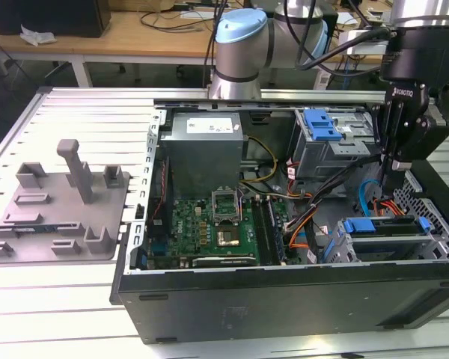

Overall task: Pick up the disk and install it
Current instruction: 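Insert the second disk wire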

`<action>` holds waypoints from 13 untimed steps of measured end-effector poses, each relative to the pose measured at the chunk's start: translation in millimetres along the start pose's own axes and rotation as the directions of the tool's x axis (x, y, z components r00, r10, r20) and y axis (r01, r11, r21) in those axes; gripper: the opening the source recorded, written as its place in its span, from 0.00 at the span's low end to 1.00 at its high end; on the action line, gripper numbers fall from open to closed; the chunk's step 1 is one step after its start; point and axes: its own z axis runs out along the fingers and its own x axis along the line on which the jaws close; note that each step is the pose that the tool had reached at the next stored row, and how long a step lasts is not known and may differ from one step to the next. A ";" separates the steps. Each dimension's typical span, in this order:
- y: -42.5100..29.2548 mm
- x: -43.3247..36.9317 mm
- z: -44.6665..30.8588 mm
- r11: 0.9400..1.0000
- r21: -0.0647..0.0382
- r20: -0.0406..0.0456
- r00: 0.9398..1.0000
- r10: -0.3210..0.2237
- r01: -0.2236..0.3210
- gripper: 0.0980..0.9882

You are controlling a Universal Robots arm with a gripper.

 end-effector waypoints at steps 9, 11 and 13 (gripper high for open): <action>-2.6 24.3 11.4 1.000 -0.011 0.098 0.995 0.002 -0.001 0.07; -3.1 28.8 13.5 1.000 -0.014 0.122 0.993 0.003 -0.001 0.07; -3.6 32.3 15.3 1.000 -0.016 0.139 0.990 0.003 -0.001 0.07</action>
